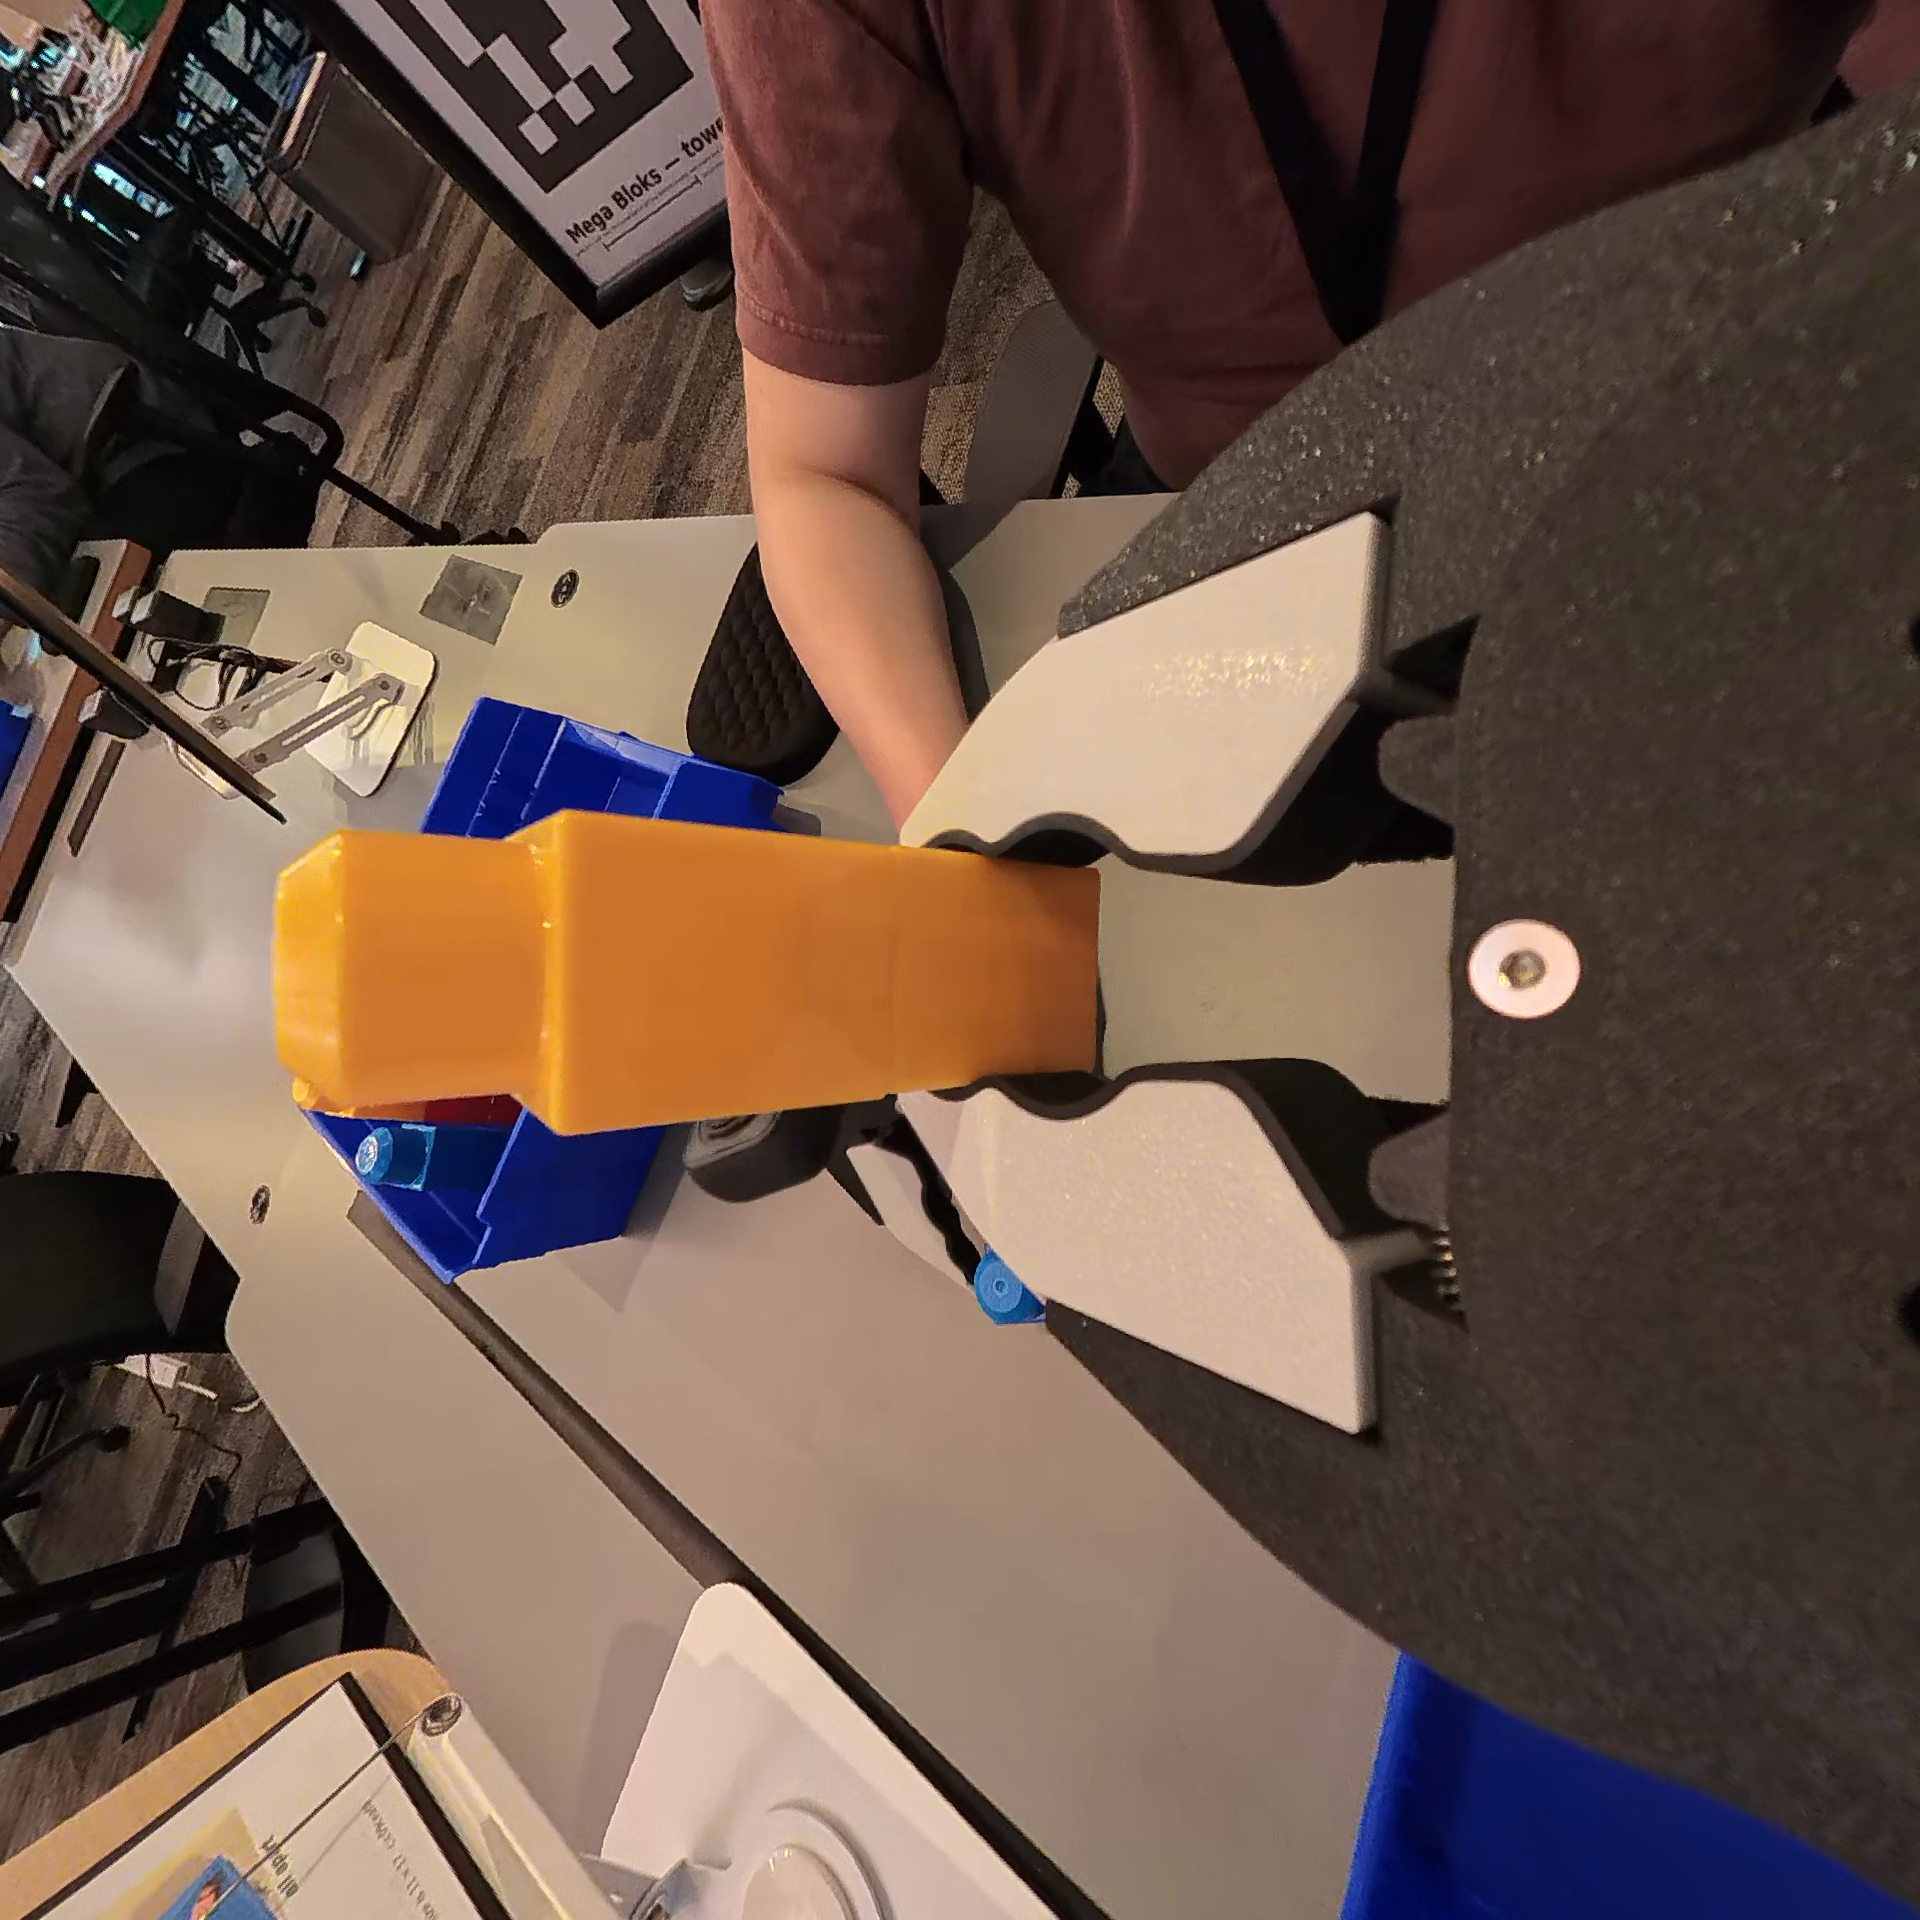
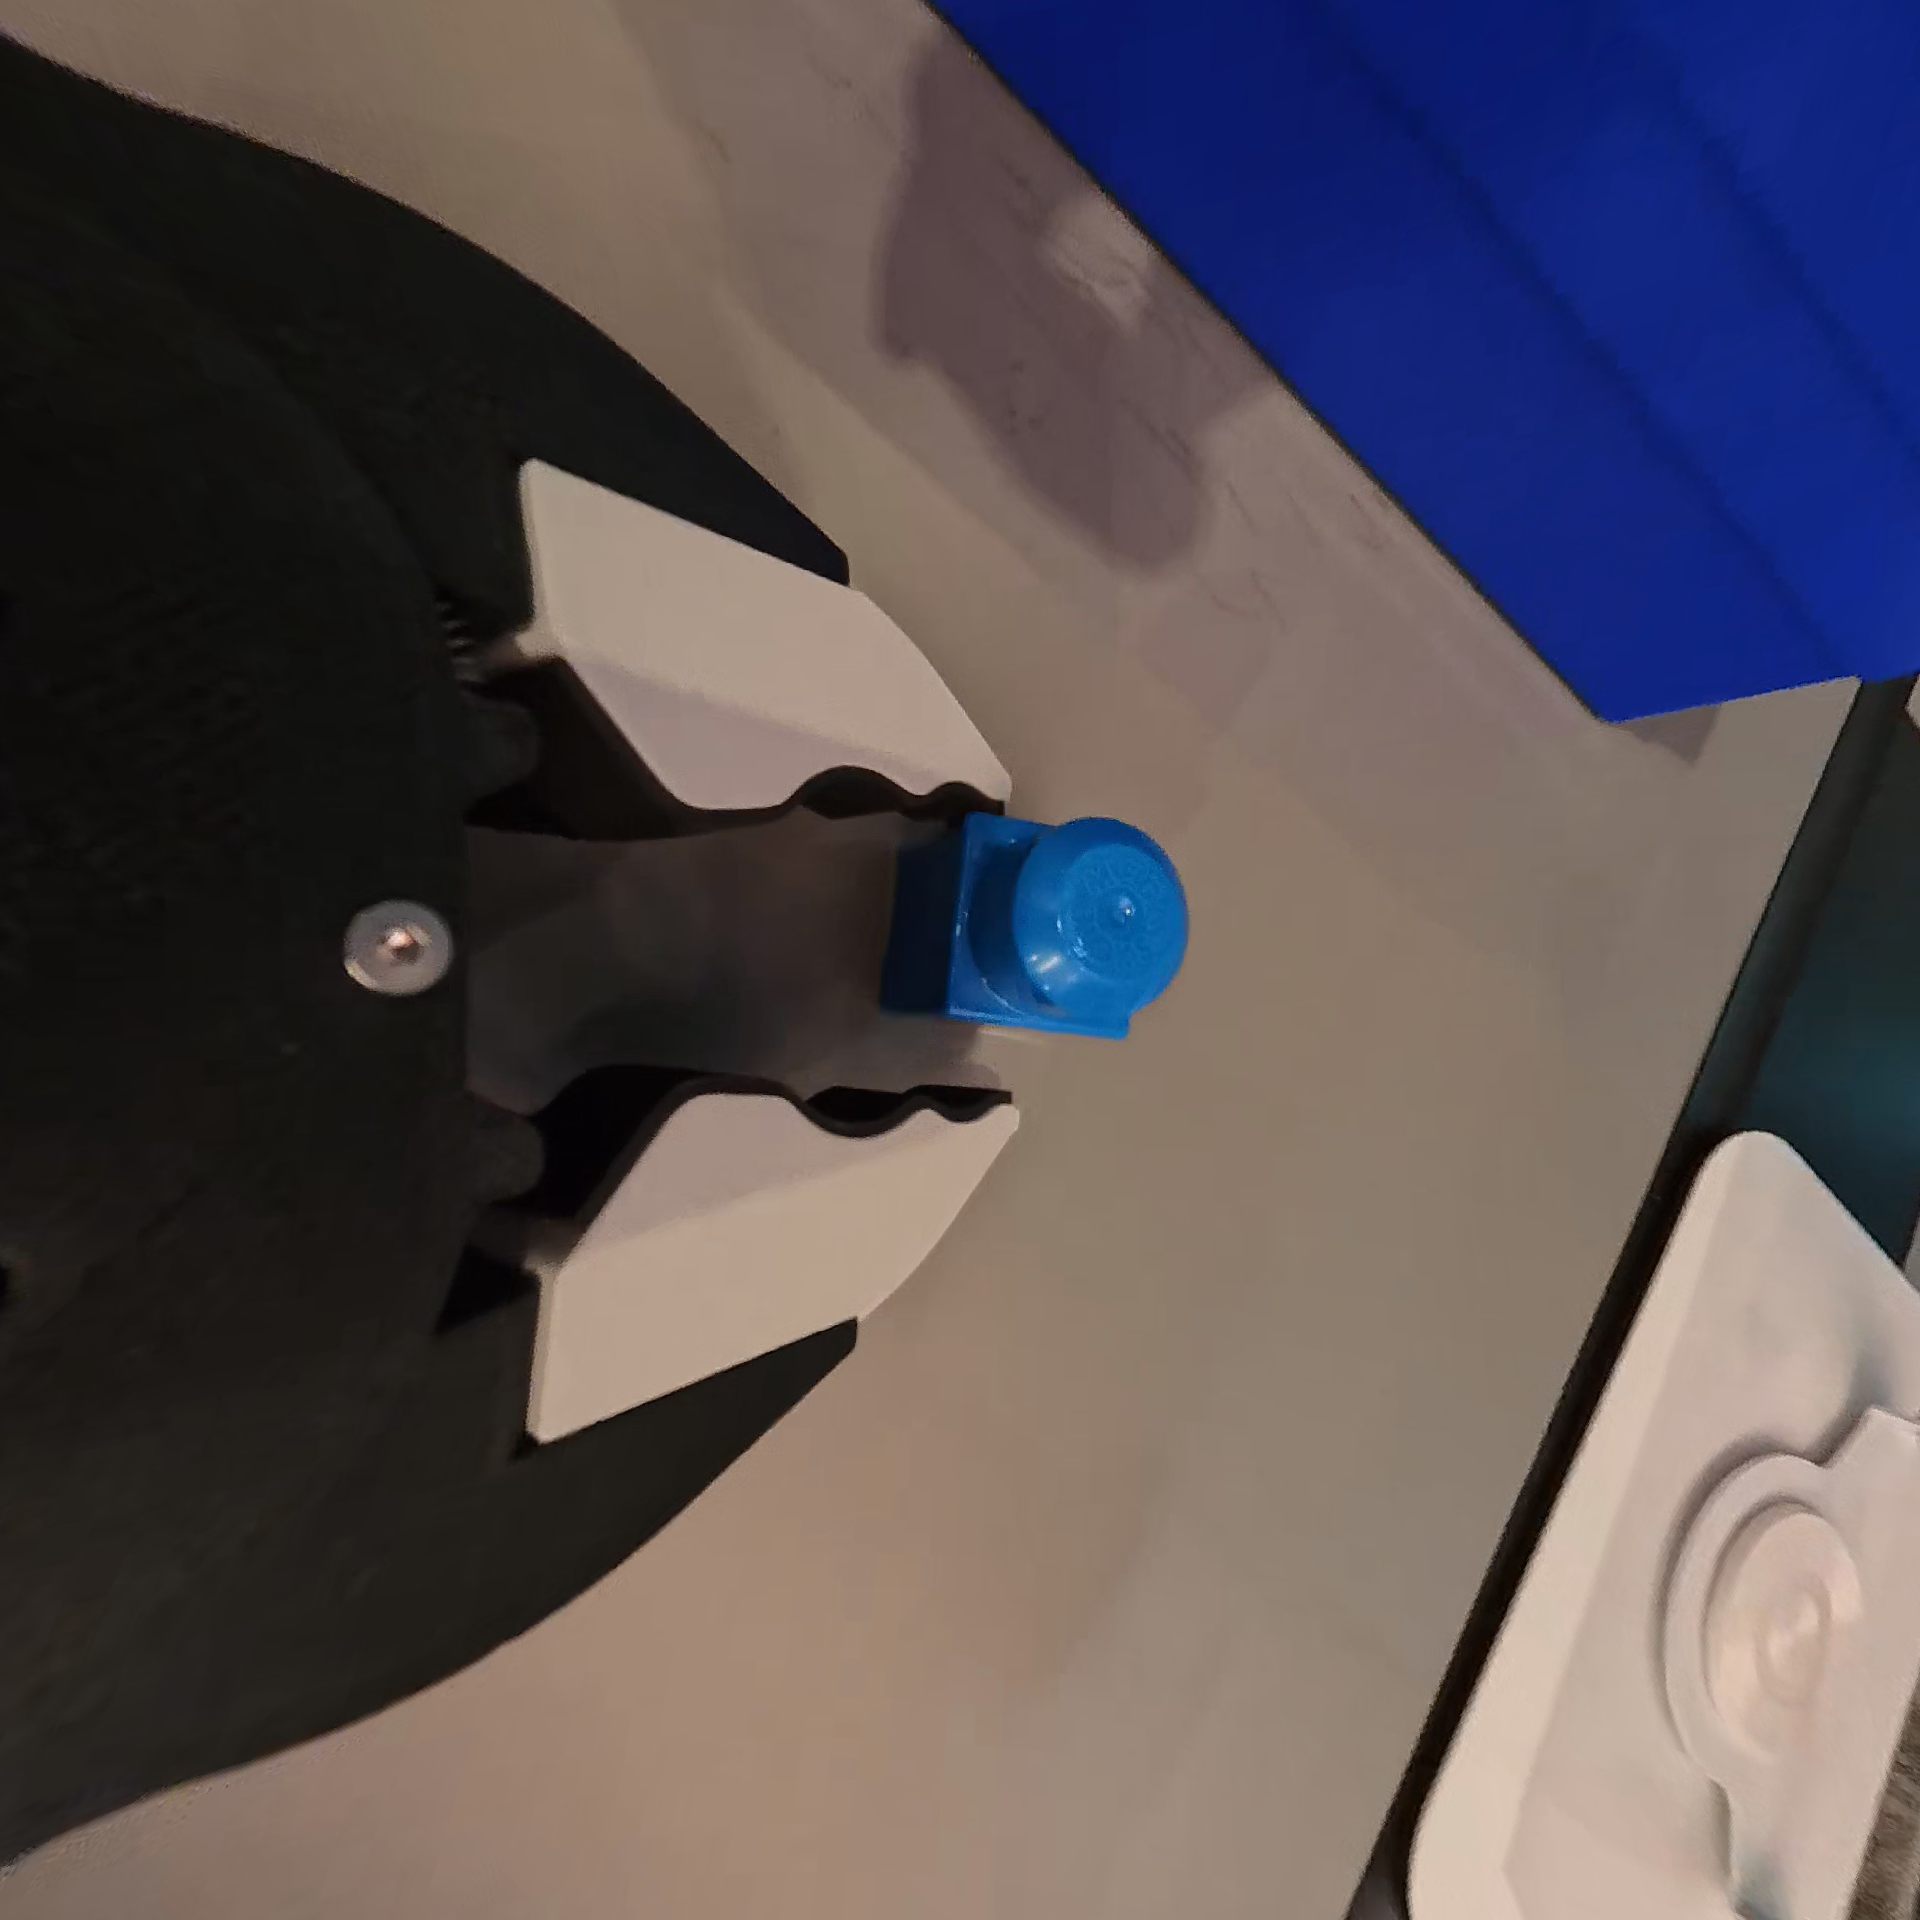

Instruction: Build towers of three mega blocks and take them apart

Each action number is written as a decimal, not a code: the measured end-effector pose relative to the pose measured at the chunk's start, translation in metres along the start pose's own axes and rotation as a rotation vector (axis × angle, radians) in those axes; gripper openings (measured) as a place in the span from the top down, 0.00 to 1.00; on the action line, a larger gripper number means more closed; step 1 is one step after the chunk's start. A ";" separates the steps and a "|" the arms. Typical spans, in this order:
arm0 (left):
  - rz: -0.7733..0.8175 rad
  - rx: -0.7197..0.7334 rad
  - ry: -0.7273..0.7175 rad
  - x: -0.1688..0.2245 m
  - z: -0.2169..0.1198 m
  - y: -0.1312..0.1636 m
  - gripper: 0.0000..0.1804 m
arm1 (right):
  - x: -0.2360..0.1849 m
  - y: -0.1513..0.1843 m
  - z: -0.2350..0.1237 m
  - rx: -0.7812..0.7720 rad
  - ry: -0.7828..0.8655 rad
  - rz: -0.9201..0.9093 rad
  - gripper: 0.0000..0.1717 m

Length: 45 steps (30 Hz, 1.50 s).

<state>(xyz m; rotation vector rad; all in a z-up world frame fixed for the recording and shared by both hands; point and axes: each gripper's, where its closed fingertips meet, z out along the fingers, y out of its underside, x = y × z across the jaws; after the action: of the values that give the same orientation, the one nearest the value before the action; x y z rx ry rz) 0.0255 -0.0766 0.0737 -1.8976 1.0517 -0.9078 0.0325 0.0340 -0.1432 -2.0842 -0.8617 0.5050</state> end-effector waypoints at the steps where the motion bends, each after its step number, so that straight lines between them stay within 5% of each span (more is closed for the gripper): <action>1: 0.002 -0.003 0.000 0.000 0.001 0.000 0.80 | 0.001 0.000 0.000 -0.003 -0.005 0.008 0.72; 9: -0.020 -0.010 -0.019 -0.009 0.001 0.003 0.80 | 0.010 -0.043 -0.027 0.169 -0.132 0.029 0.79; 16: -0.057 -0.009 0.035 -0.010 0.013 0.004 0.80 | 0.005 -0.147 -0.176 0.570 -0.668 0.138 0.79; 21: -0.056 -0.028 0.147 0.008 0.044 0.005 0.80 | -0.016 -0.165 -0.257 0.665 -1.019 0.135 0.79; 34: 0.049 -0.291 0.195 0.032 0.075 0.046 0.80 | -0.043 -0.113 -0.235 0.250 -0.951 -0.151 0.79; 41: 0.026 -0.184 0.186 0.033 0.076 0.026 0.80 | -0.043 -0.152 -0.242 0.519 -0.935 0.010 0.73; 45: -0.003 -0.131 0.196 0.034 0.077 0.017 0.80 | -0.044 -0.160 -0.245 0.589 -0.978 0.081 0.79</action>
<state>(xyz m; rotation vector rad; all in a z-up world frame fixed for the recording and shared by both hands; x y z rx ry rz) 0.0985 -0.0919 0.0314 -1.9467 1.2514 -1.0664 0.0864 -0.0576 0.1332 -1.2675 -0.9758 1.6678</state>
